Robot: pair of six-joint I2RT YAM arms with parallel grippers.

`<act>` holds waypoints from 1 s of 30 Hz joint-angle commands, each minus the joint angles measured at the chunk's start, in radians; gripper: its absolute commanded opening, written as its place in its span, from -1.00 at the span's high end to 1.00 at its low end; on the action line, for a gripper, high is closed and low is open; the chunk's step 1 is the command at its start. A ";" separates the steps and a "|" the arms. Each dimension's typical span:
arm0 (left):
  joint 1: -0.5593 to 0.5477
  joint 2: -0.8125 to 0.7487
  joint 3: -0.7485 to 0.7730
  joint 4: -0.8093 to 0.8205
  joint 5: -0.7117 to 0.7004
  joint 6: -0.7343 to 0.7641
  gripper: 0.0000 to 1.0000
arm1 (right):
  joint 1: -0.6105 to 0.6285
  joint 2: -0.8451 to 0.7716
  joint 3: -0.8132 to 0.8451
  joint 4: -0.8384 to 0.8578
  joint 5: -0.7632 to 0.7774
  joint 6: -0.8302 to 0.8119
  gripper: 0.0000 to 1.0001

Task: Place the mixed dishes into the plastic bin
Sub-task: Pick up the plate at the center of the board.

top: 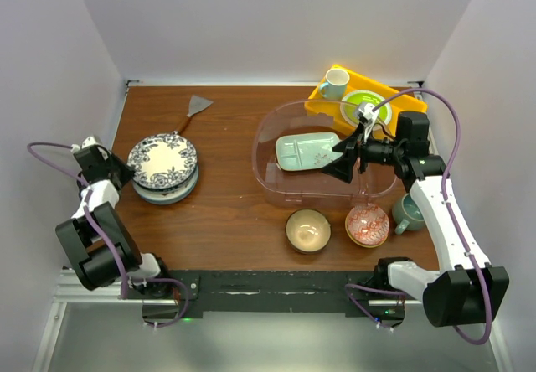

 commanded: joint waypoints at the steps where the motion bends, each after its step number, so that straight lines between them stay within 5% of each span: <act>1: -0.002 -0.032 0.019 0.007 -0.037 0.013 0.87 | 0.005 0.002 0.041 0.005 0.011 -0.018 -0.97; 15: 0.000 -0.069 -0.001 -0.029 -0.040 0.018 1.00 | 0.005 -0.003 0.038 0.013 0.013 -0.015 -0.96; 30: 0.024 -0.231 -0.058 0.019 0.138 -0.123 1.00 | 0.007 -0.009 0.031 0.022 0.016 -0.015 -0.97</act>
